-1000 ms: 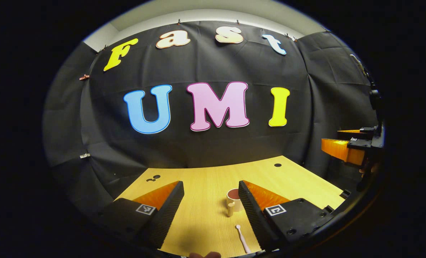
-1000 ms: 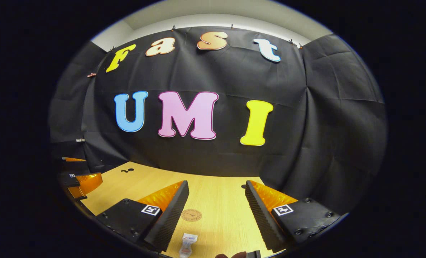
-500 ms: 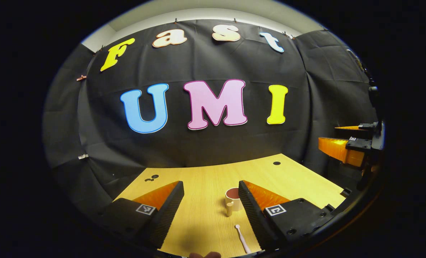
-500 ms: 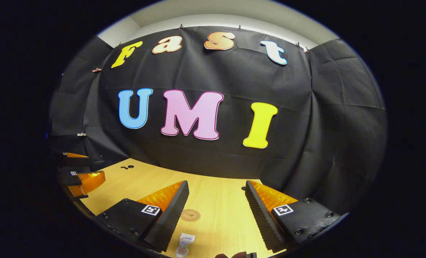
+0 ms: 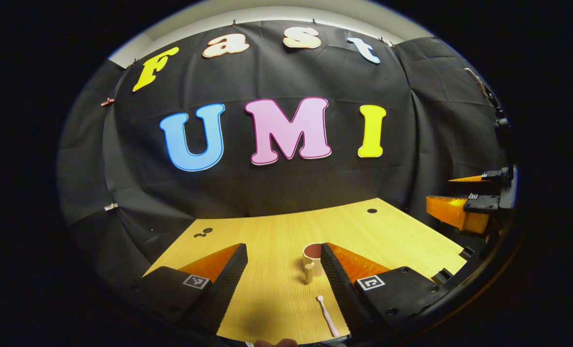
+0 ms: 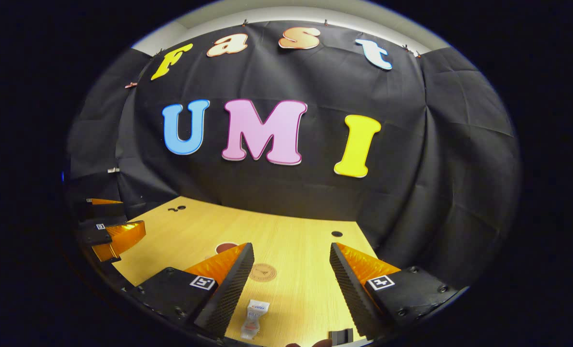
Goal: Put the toothbrush and toothpaste on the desktop into the cup, then pick up the cup and place it on the coaster on the desktop.
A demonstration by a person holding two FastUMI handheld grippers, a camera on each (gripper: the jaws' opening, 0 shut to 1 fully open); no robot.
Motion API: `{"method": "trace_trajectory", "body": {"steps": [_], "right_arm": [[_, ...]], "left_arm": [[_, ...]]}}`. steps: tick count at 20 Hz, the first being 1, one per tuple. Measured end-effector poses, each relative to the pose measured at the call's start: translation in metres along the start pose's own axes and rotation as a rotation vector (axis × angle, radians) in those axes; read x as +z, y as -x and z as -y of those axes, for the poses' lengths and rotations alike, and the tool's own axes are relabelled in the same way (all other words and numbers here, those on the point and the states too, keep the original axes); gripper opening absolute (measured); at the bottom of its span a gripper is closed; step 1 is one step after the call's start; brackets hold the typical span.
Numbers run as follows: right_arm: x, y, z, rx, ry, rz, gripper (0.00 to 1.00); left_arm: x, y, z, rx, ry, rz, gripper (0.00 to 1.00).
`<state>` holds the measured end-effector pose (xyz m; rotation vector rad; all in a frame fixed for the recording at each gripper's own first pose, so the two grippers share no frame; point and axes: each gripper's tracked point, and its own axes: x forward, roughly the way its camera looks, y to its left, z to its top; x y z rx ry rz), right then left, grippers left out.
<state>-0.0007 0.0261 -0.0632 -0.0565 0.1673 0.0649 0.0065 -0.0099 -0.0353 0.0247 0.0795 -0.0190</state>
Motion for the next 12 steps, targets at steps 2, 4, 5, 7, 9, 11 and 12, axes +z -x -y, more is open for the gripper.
{"method": "trace_trajectory", "body": {"steps": [2, 4, 5, 7, 9, 11, 12], "right_arm": [[-0.026, -0.001, -0.012, 0.031, 0.018, -0.06, 0.97], [-0.055, -0.002, -0.021, 0.049, 0.046, -0.121, 0.97], [-0.076, -0.002, -0.027, 0.063, 0.059, -0.169, 0.98], [-0.119, -0.004, -0.043, 0.1, 0.069, -0.268, 0.97], [-0.159, -0.004, -0.053, 0.121, 0.07, -0.381, 0.98], [-0.186, -0.007, -0.062, 0.129, 0.044, -0.466, 0.98], [-0.196, -0.009, -0.065, 0.127, 0.034, -0.499, 0.98]], "left_arm": [[-0.013, 0.003, 0.0, -0.001, 0.001, -0.032, 0.95], [-0.026, 0.008, -0.002, 0.002, -0.003, -0.06, 0.95], [-0.034, 0.011, -0.004, 0.006, -0.008, -0.079, 0.96], [-0.052, 0.021, -0.011, 0.016, -0.014, -0.119, 0.98], [-0.064, 0.027, -0.016, 0.028, -0.015, -0.146, 0.98], [-0.072, 0.033, -0.019, 0.037, -0.014, -0.162, 0.98], [-0.077, 0.035, -0.02, 0.041, -0.013, -0.168, 0.98]]}}
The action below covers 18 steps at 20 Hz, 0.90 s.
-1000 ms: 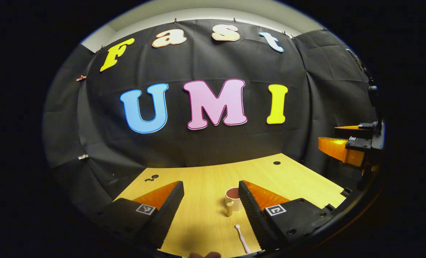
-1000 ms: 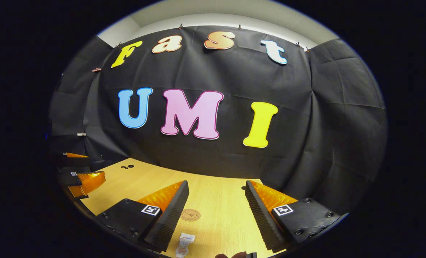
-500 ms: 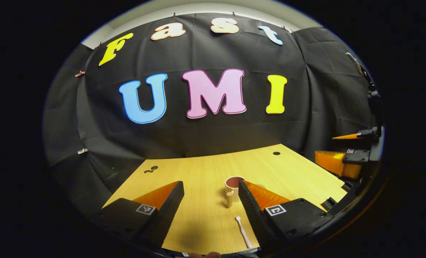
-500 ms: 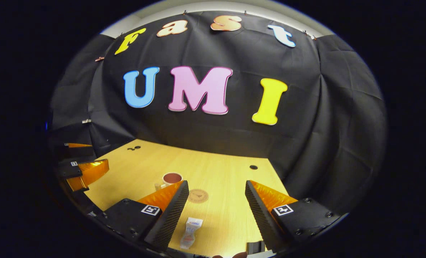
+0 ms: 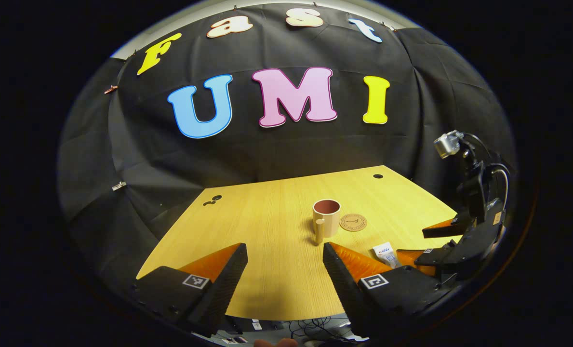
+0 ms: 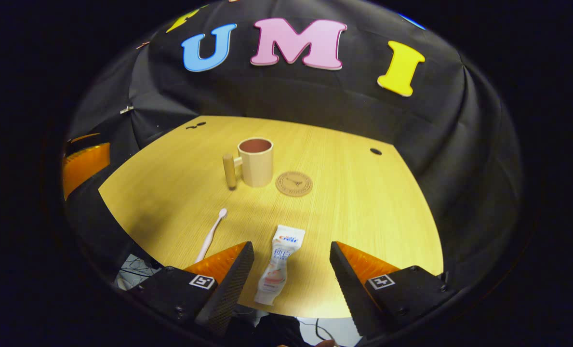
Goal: Put the toothbrush and toothpaste on the desktop into the cup, then pick up the cup and place it on the coaster on the desktop.
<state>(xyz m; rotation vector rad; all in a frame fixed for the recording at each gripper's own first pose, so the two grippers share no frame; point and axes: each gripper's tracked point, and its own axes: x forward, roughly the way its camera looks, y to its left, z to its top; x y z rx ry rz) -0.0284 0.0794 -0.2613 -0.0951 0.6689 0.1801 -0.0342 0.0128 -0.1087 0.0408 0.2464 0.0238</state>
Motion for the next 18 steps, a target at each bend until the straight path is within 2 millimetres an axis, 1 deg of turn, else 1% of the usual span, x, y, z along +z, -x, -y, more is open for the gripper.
{"method": "trace_trajectory", "body": {"steps": [3, 8, 11, 13, 17, 18], "right_arm": [[-0.016, -0.018, -0.005, -0.008, -0.041, -0.082, 0.98], [-0.035, -0.044, -0.006, -0.025, -0.084, -0.179, 0.98], [-0.038, -0.053, -0.004, -0.036, -0.081, -0.204, 0.98], [-0.036, -0.057, -0.003, -0.048, -0.067, -0.201, 0.98], [-0.037, -0.062, -0.007, -0.035, -0.106, -0.233, 0.97], [-0.039, -0.064, -0.008, -0.034, -0.11, -0.24, 0.95]], "left_arm": [[-0.007, 0.004, -0.003, 0.01, 0.012, -0.015, 0.98], [-0.017, 0.009, -0.01, 0.03, 0.018, -0.03, 0.98], [-0.022, 0.012, -0.014, 0.039, 0.022, -0.036, 0.98], [-0.025, 0.013, -0.014, 0.043, 0.026, -0.042, 0.98], [-0.027, 0.013, -0.013, 0.047, 0.037, -0.049, 0.98], [-0.028, 0.013, -0.011, 0.047, 0.037, -0.048, 0.98]]}}
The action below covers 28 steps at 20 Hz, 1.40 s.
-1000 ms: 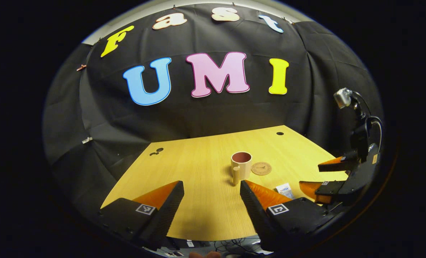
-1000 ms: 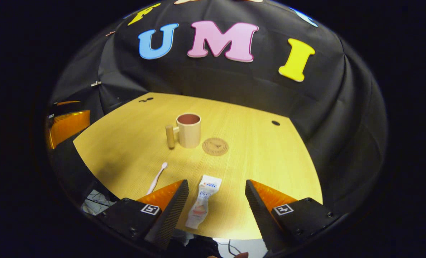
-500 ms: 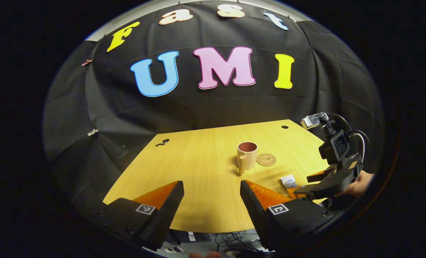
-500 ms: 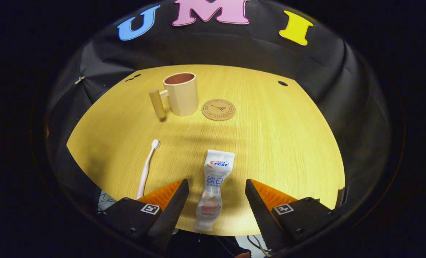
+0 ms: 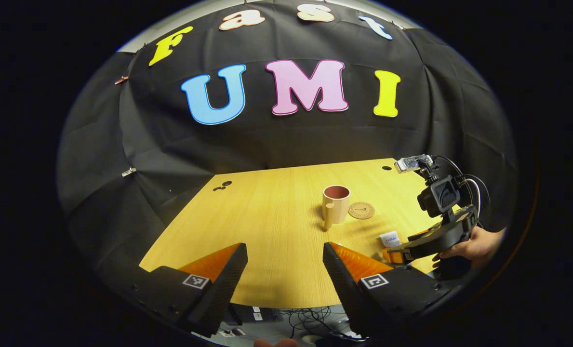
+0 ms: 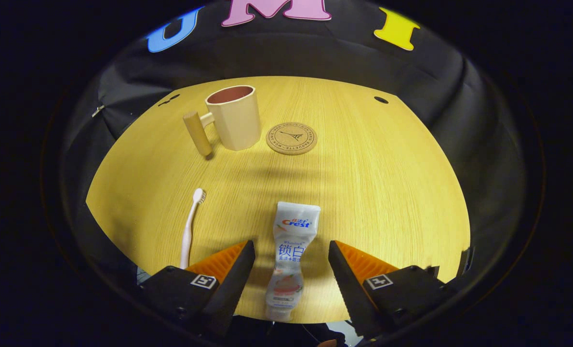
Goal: Put the toothbrush and toothpaste on the desktop into the cup, then pick up the cup and place it on the coaster on the desktop.
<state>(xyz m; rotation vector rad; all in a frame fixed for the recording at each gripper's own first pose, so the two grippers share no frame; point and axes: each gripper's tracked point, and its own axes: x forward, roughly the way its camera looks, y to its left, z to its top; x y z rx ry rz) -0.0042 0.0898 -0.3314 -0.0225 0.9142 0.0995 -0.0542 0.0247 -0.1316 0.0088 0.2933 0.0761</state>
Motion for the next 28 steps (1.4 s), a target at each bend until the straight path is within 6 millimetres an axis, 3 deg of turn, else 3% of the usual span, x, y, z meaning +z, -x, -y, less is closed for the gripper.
{"method": "trace_trajectory", "body": {"steps": [3, 5, 7, 9, 11, 12, 13, 14, 17, 18, 19, 20, 21, 22, 24, 28], "right_arm": [[-0.007, -0.003, 0.004, -0.012, 0.015, -0.028, 0.9], [-0.018, -0.008, 0.006, -0.019, 0.016, -0.077, 0.8], [-0.023, -0.011, -0.001, 0.012, -0.041, -0.106, 0.54], [-0.022, -0.011, 0.001, 0.011, -0.078, -0.125, 0.47], [-0.025, -0.01, 0.001, 0.026, -0.048, -0.15, 0.46], [-0.025, -0.012, 0.0, 0.029, -0.025, -0.162, 0.39], [-0.025, -0.013, 0.0, 0.028, -0.013, -0.17, 0.38], [-0.025, -0.012, 0.0, 0.027, -0.011, -0.167, 0.54], [-0.024, -0.014, -0.001, 0.023, -0.028, -0.154, 0.3], [-0.026, -0.014, -0.001, 0.022, -0.028, -0.176, 0.37], [-0.026, -0.014, 0.0, 0.025, -0.026, -0.188, 0.36], [-0.025, -0.012, 0.001, 0.032, -0.023, -0.198, 0.31], [-0.026, -0.012, 0.002, 0.047, -0.016, -0.198, 0.17], [-0.024, -0.008, 0.001, 0.075, -0.011, -0.196, 0.25], [-0.023, -0.008, -0.001, 0.119, -0.054, -0.183, 0.25], [-0.008, 0.006, 0.016, 0.142, -0.067, -0.117, 0.21]], "left_arm": [[0.002, -0.001, 0.002, 0.001, 0.003, 0.003, 0.98], [0.002, -0.002, 0.004, -0.001, 0.009, 0.002, 0.98], [0.002, -0.003, 0.006, -0.003, 0.02, 0.0, 0.98], [0.002, -0.005, 0.007, -0.004, 0.026, -0.005, 0.98], [0.004, -0.007, 0.01, -0.004, 0.028, -0.006, 0.98], [0.004, -0.009, 0.011, -0.006, 0.031, -0.006, 0.98], [0.005, -0.01, 0.013, -0.008, 0.033, -0.007, 0.98], [0.004, -0.011, 0.015, -0.01, 0.035, -0.007, 0.98], [0.002, -0.014, 0.022, -0.018, 0.033, -0.018, 0.98], [0.002, -0.017, 0.026, -0.023, 0.033, -0.022, 0.98], [0.0, -0.019, 0.031, -0.033, 0.035, -0.03, 0.98], [0.0, -0.022, 0.034, -0.041, 0.037, -0.036, 0.98], [-0.001, -0.025, 0.04, -0.049, 0.039, -0.044, 0.98], [-0.003, -0.029, 0.046, -0.061, 0.044, -0.054, 0.98], [-0.009, -0.04, 0.059, -0.081, 0.056, -0.084, 0.98], [-0.028, -0.061, 0.08, -0.099, 0.047, -0.15, 0.96]]}}
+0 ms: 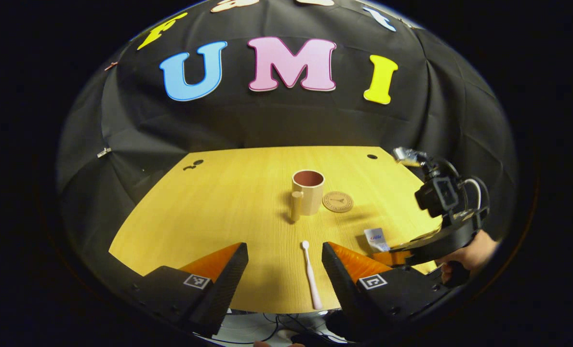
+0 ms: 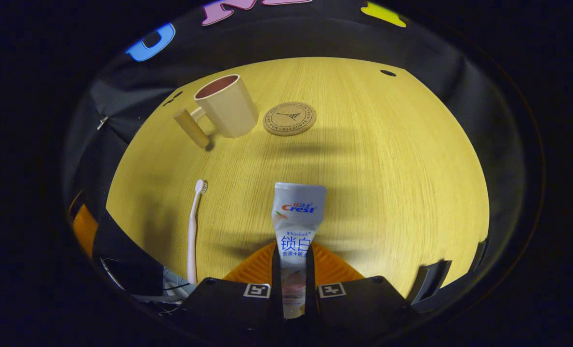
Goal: Put the toothbrush and toothpaste on the desktop into the cup, then pick up the cup and place it on the coaster on the desktop.
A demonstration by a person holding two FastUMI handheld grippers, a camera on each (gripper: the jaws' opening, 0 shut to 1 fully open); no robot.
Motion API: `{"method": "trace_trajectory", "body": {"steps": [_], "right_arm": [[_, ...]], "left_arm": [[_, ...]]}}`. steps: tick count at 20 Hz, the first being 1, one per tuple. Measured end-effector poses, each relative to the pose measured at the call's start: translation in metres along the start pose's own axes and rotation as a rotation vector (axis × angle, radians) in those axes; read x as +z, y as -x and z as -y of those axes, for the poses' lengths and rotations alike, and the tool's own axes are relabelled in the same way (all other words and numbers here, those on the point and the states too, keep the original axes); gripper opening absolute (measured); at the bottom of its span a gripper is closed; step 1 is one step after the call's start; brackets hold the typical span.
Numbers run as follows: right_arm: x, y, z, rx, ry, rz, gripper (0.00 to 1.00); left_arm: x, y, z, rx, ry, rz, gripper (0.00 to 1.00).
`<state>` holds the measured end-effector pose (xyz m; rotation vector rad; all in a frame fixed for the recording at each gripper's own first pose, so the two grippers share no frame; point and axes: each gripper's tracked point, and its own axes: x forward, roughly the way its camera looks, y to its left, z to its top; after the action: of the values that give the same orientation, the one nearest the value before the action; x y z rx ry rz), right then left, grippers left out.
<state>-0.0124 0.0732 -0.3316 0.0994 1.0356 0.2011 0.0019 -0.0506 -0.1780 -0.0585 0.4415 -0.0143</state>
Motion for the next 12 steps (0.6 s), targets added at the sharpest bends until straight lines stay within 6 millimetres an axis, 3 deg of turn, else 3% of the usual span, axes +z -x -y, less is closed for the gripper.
{"method": "trace_trajectory", "body": {"steps": [7, 10, 12], "right_arm": [[0.022, 0.039, 0.028, 0.043, 0.005, 0.035, 0.21], [0.028, 0.036, 0.044, 0.054, 0.009, 0.017, 0.21], [0.032, 0.032, 0.048, 0.061, 0.014, 0.006, 0.21]], "left_arm": [[-0.046, -0.065, 0.035, -0.014, -0.013, -0.2, 0.87], [-0.079, -0.093, 0.037, 0.02, 0.007, -0.337, 0.82], [-0.09, -0.101, 0.037, 0.037, 0.029, -0.384, 0.81]]}}
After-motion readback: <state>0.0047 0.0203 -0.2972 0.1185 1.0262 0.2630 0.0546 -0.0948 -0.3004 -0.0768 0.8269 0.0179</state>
